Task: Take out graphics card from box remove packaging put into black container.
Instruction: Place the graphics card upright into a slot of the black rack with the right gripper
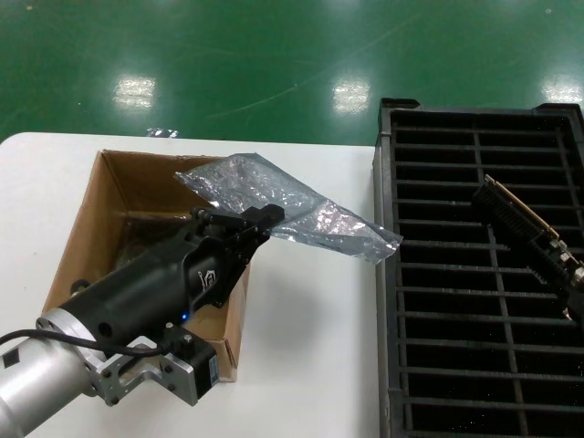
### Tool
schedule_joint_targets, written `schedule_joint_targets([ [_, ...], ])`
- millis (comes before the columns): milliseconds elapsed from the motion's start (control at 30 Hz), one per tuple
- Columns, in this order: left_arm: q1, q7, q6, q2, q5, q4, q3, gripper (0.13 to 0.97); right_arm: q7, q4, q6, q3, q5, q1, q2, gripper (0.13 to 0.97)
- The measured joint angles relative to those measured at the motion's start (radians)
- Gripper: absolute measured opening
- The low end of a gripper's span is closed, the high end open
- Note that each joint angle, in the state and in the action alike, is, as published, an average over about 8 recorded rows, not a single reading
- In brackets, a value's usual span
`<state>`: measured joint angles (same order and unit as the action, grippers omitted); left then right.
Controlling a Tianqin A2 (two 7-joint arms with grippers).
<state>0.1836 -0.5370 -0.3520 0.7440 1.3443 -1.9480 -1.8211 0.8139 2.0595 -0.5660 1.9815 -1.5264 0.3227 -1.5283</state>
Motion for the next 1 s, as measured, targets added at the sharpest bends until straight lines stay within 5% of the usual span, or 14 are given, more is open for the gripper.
schedule_joint_targets([
  [600, 0.000, 0.000, 0.000, 0.000, 0.000, 0.000, 0.000, 0.139, 0.048, 0.000, 0.071, -0.044, 0.015, -0.045, -0.027, 0.191],
  [867, 0.000, 0.000, 0.000, 0.000, 0.000, 0.000, 0.000, 0.139, 0.270, 0.000, 0.295, -0.116, 0.243, -0.140, -0.037, 0.191],
  [1000, 0.000, 0.000, 0.000, 0.000, 0.000, 0.000, 0.000, 0.139, 0.248, 0.000, 0.447, -0.106, 0.249, -0.259, -0.012, 0.191],
])
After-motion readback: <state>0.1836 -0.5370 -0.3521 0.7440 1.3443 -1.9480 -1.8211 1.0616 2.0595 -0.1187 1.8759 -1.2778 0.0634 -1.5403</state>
